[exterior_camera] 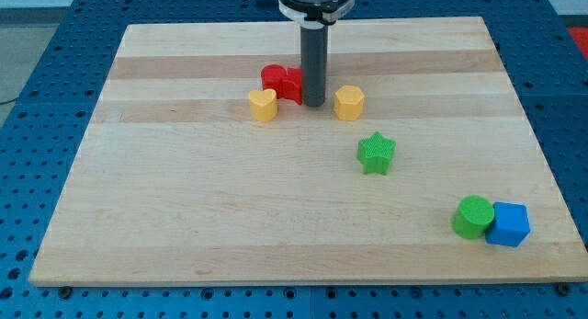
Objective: Nudge the yellow hexagon towards the green star
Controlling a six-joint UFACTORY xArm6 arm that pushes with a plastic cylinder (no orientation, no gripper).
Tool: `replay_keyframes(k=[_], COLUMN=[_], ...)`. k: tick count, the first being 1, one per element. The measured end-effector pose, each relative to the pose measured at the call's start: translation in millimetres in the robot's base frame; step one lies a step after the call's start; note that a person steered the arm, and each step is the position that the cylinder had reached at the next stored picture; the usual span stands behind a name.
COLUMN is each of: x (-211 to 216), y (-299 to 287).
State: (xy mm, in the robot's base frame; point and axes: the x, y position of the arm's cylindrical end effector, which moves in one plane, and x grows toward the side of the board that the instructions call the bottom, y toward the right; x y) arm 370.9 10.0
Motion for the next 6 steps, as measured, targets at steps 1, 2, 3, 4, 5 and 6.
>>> replay_keyframes(k=[1, 2, 3, 4, 5, 6], x=[-1.0, -2.4, 2.3, 20.4, 30.5, 17.3], y=[19.4, 46.7, 83.4, 110.8, 119.1, 97.9])
